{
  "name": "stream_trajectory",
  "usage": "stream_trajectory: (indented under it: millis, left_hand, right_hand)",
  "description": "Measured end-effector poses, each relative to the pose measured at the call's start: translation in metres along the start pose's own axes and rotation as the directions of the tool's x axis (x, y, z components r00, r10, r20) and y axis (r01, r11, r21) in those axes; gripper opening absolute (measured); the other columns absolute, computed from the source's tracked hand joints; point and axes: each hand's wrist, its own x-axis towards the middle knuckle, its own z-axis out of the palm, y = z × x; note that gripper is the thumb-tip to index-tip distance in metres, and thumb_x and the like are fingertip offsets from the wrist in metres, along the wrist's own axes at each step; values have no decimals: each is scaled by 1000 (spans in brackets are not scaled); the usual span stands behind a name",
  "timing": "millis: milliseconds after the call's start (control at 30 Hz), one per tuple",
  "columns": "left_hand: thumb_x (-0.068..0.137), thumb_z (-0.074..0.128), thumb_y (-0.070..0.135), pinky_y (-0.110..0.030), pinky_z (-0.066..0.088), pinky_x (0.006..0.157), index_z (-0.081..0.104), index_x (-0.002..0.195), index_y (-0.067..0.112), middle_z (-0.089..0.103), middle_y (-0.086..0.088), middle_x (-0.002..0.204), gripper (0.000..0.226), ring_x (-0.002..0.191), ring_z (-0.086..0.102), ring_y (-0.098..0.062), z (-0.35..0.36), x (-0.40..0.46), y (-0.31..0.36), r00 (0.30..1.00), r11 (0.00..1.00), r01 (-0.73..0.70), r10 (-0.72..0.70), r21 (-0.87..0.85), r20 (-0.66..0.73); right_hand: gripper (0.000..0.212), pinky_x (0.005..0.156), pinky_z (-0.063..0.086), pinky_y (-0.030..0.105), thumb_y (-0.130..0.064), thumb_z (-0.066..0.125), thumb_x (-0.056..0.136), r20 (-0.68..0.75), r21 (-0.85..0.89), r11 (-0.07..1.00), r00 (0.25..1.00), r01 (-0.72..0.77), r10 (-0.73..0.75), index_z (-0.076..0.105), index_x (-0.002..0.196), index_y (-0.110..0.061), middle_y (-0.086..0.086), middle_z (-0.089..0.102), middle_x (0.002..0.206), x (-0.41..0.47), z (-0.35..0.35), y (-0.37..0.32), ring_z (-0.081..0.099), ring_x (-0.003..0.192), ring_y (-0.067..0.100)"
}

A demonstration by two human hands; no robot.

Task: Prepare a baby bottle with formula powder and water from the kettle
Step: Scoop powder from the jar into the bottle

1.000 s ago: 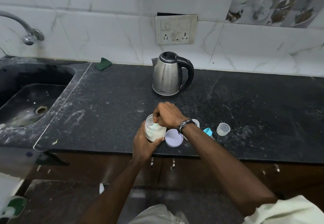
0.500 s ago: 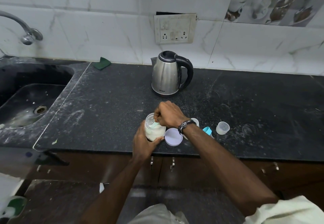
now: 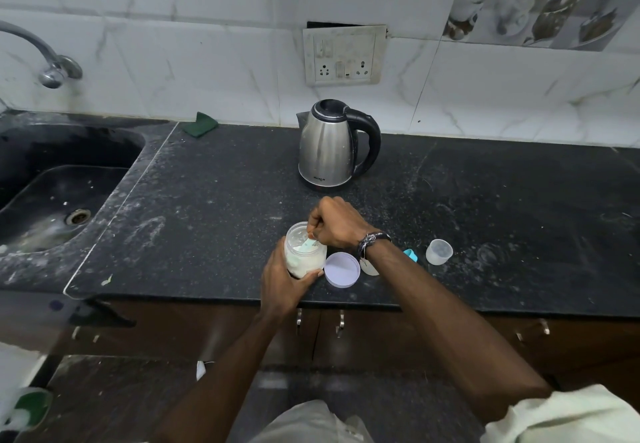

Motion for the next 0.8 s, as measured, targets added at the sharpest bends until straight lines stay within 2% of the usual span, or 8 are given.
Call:
stream_trajectory:
  millis: [100, 167, 267, 367, 500, 567, 667, 800]
  left_hand:
    - [58, 85, 56, -43, 51, 94, 46, 133, 24, 61, 5, 127, 91, 116, 58, -13, 0, 1, 2, 1000, 1000, 9, -10, 23, 16]
    - [55, 89, 53, -46, 47, 102, 39, 141, 17, 54, -3, 139, 106, 128, 52, -20, 0, 1, 1, 998, 997, 49, -51, 54, 32]
    - [52, 91, 54, -49, 28, 120, 11, 155, 13, 20, -11, 162, 136, 149, 22, -27, -1, 1, 3, 992, 988, 119, -123, 102, 37]
    - [52, 88, 58, -40, 12, 122, -2, 155, 20, 2, -4, 166, 142, 153, 0, -20, -1, 0, 6, 998, 994, 57, -56, 95, -13]
    - [59, 85, 60, -24, 9, 122, 3, 156, 24, -1, 18, 164, 132, 153, -2, -12, 2, -1, 26, 974, 989, -144, 148, 38, -169]
    - [62, 87, 53, -20, 9, 122, 9, 156, 19, 6, 11, 165, 127, 154, 2, -17, 10, 1, 39, 948, 969, -247, 248, 28, -199]
    - [67, 88, 45, -27, 15, 123, 15, 154, 9, 16, -2, 164, 120, 153, 9, -26, 27, 1, 56, 908, 926, -377, 376, 31, -185]
    - [69, 87, 45, -30, 15, 124, 13, 154, 5, 16, -7, 164, 119, 153, 7, -27, 50, -1, 72, 909, 915, -402, 399, -7, -119]
  right_hand:
    - [9, 81, 57, 33, -7, 76, 73, -2, 33, 999, 1000, -21, 21, 78, 74, -17, -7, 76, 78, 0, -7, 5, 70, 79, 10]
    - [10, 80, 56, 28, -7, 76, 73, -12, 53, 998, 999, -44, 45, 79, 73, -17, -9, 74, 74, -2, -14, 10, 68, 75, 6]
    - [11, 74, 55, 25, -6, 76, 73, -14, 123, 989, 996, -86, 88, 79, 72, -16, -12, 73, 69, -5, -27, 22, 66, 66, -1]
    - [8, 72, 59, 26, -4, 77, 76, -8, 227, 965, 991, -131, 136, 78, 73, -11, -6, 73, 63, -11, -42, 35, 68, 60, 2]
    - [5, 62, 59, 23, -1, 76, 80, -37, 372, 909, 975, -191, 220, 76, 76, -3, -3, 74, 63, -23, -68, 56, 70, 61, 8]
    - [6, 58, 58, 21, 0, 76, 81, -45, 430, 877, 966, -212, 256, 75, 77, -4, -4, 74, 62, -31, -82, 69, 71, 62, 10]
    - [10, 57, 56, 19, 0, 76, 80, -58, 456, 857, 953, -241, 299, 76, 76, -9, 1, 75, 65, -46, -98, 91, 70, 60, 9]
    - [9, 55, 52, 19, 0, 76, 79, -40, 449, 840, 932, -305, 360, 77, 77, -8, 7, 75, 67, -66, -103, 113, 66, 56, 7]
